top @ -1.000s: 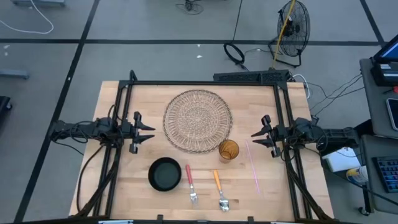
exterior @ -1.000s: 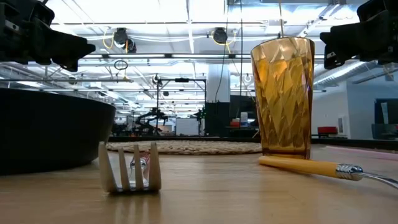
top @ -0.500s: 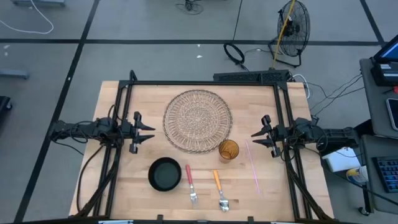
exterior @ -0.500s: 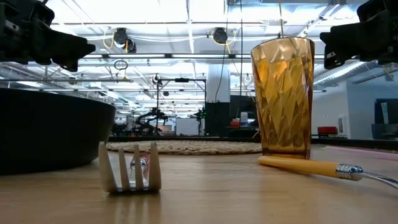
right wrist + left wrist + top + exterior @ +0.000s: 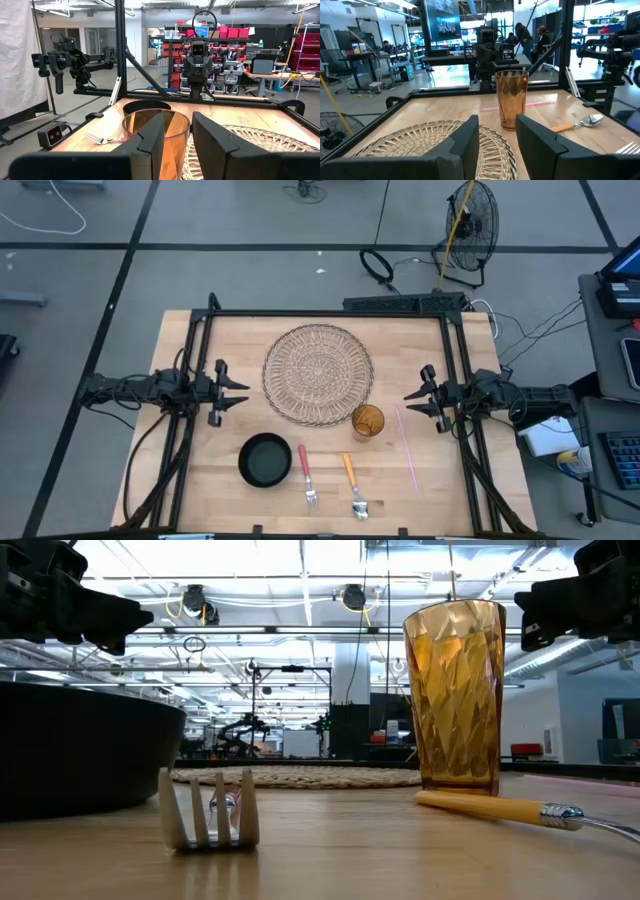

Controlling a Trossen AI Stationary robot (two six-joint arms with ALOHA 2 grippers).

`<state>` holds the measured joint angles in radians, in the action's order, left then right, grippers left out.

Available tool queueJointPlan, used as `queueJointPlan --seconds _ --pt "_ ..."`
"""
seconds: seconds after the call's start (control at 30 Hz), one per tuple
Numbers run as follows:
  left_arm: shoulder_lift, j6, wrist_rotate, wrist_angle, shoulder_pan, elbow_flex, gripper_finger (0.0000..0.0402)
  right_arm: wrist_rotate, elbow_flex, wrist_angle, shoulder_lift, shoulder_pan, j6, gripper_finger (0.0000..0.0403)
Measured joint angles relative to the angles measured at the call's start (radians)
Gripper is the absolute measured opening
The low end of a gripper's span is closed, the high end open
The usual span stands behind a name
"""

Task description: Pick & Place Utensil

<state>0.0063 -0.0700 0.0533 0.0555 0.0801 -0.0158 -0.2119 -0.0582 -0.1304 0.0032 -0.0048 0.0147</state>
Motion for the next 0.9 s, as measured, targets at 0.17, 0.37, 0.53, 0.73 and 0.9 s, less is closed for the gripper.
queueJointPlan --seconds 0.17,0.37,0.53,0.73,0.9 --pt "0.000 0.000 0.000 0.000 0.000 0.000 0.0131 0.000 0.000 0.000 0.000 0.000 0.000 0.0089" --pt "0.000 0.000 0.000 0.000 0.000 0.000 0.0131 0.000 0.000 0.000 0.000 0.000 0.000 0.0089" --pt "0.000 0.000 0.000 0.000 0.000 0.000 0.0131 0.000 0.000 -0.002 0.000 0.000 0.000 0.0089" --pt "0.000 0.000 0.000 0.000 0.000 0.000 0.0131 -0.002 0.000 -0.113 0.000 0.000 0.071 0.0089" --pt "0.000 0.019 0.000 0.020 0.000 0.000 0.0131 0.000 0.000 -0.196 0.000 0.000 0.315 0.0089"
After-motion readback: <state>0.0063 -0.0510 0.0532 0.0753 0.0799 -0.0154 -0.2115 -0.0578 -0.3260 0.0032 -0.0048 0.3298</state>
